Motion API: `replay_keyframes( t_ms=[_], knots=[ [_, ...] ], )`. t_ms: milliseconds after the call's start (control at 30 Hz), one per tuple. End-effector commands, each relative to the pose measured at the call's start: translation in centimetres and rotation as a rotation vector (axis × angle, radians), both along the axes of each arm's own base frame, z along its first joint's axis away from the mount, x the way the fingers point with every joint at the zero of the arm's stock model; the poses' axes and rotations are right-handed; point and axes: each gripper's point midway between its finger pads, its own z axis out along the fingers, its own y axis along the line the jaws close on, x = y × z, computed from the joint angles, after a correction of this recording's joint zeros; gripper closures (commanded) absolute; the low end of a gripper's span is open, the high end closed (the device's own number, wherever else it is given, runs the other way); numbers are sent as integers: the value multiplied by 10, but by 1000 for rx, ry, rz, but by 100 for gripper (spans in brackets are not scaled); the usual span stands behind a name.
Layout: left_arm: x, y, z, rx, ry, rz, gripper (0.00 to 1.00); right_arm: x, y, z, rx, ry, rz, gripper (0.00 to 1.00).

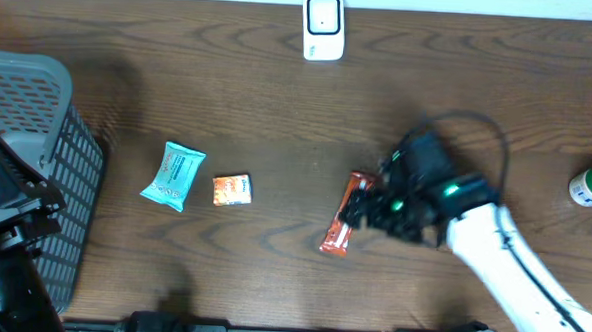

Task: Scan the item barcode
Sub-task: 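Lift the bar and turn its barcode side toward the scanner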

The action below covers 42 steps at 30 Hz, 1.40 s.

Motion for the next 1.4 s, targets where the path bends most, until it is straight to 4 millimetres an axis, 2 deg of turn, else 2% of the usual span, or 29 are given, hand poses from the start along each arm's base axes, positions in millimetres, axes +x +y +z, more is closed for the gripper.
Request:
replay_keyframes(
  t_ms=[0,133,200,267,400,467,500,533,567,600,633,667,767,867,933,967,1033,1067,1100,1200,1233,1367],
  knots=[
    [-1,2,0,1,-1,14,17,-18,4,-36,-27,98,-234,1],
    [-1,2,0,1,-1,14,17,-26,-9,-59,-151,80,-324,1],
    [-1,2,0,1,-1,14,17,-22,-9,-69,-192,60,-323,1],
    [-1,2,0,1,-1,14,17,-18,-5,-89,-214,72,-316,1],
    [-1,2,0,1,-1,14,17,-26,-3,-126,-248,186,-309,1],
    [-1,2,0,1,-1,14,17,-20,-2,-132,-242,202,-292,1],
    [-1,2,0,1,-1,14,17,-19,-7,-136,-271,204,-274,4],
    [-1,2,0,1,-1,14,17,-21,-14,-139,-306,210,-277,9],
    [-1,2,0,1,-1,14,17,-27,-24,-143,-358,223,-280,20],
    [-1,2,0,1,-1,14,17,-35,-35,-147,-414,243,-274,63],
    [-1,2,0,1,-1,14,17,-36,-37,-149,-427,245,-252,92],
    [-1,2,0,1,-1,14,16,-35,-37,-149,-430,233,-230,99],
    [-1,2,0,1,-1,14,17,-19,-37,-145,-432,141,-169,99],
    [-1,2,0,1,-1,14,17,6,-28,-121,-397,27,-70,99],
    [-1,2,0,1,-1,14,17,26,-12,-80,-334,-87,72,99],
    [-1,2,-1,1,0,14,17,33,-8,-53,-316,-140,121,98],
    [-1,2,0,1,-1,14,17,39,2,-4,-256,-223,179,98],
    [-1,2,-1,1,0,14,17,39,8,13,-218,-259,212,98],
    [-1,2,-1,1,0,14,17,37,18,44,-147,-334,272,98],
    [-1,2,-1,1,0,14,16,23,29,92,-22,-447,379,98],
    [-1,2,-1,1,0,14,17,10,31,109,26,-490,437,98],
    [-1,2,-1,1,0,14,17,-35,33,138,159,-564,639,98]
  ],
)
